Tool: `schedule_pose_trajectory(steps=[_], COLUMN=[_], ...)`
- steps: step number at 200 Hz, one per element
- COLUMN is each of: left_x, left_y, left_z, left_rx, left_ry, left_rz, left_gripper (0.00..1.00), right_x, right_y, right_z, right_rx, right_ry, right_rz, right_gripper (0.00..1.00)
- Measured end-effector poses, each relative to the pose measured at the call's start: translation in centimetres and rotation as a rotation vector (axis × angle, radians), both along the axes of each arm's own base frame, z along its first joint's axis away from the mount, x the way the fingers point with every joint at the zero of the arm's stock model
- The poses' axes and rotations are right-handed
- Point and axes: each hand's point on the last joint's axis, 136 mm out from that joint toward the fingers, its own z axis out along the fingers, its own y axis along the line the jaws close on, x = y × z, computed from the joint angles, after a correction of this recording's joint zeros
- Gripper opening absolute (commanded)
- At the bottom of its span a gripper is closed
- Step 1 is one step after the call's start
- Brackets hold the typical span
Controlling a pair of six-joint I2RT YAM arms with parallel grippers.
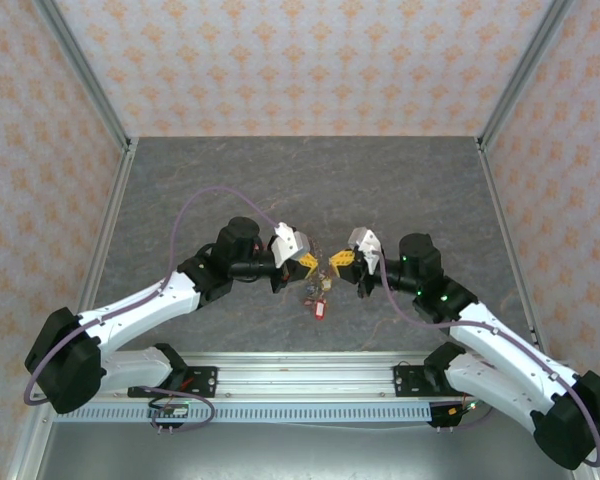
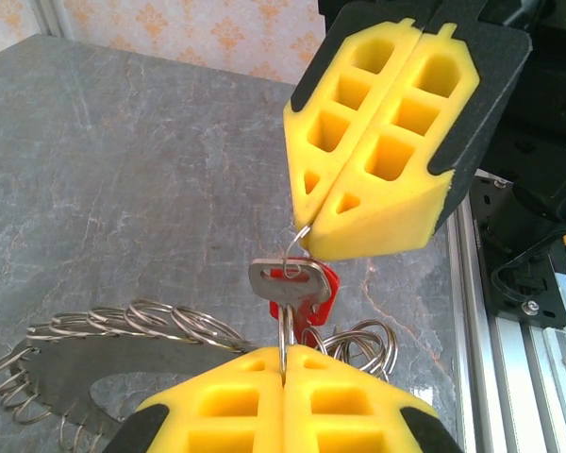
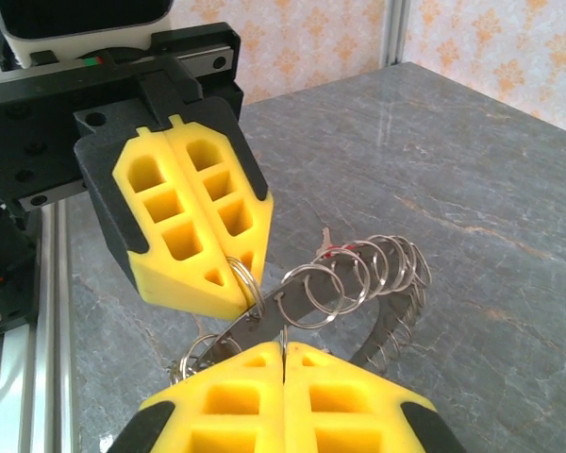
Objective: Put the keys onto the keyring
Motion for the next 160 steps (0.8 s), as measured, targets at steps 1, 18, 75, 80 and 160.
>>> schedule_pose_trajectory(steps=[1, 18, 75, 80, 160], left_x=[0.0, 0.0, 0.0, 0.0, 0.0], left_y=[0.0, 0.0, 0.0, 0.0, 0.0], left_z=[0.0, -0.1, -0.1, -0.1, -0.1], left_rx=[0.0, 0.005, 0.008, 0.008, 0.008], left_ry=[0.0, -0.004, -0.009, -0.009, -0.009], left_rz=[0.0, -0.003, -0.005, -0.005, -0.005], left_gripper=[0.0, 0.0, 0.0, 0.0, 0.0], right_x=[0.0, -0.3, -0.9, -1.0, -1.3], right_y=[0.0, 0.2, 0.7, 0.8, 1.7], right_z=[0.0, 0.0, 1.0, 1.1, 0.9], right_rx=[0.0, 0.003, 0.034, 0.036, 0.037], right_ry=[0.0, 0.006, 0.0, 0.001, 0.028], right_rz=[0.001, 0.019, 0.069, 0.073, 0.12], right_gripper=[0.0, 0.0, 0.0, 0.0, 0.0])
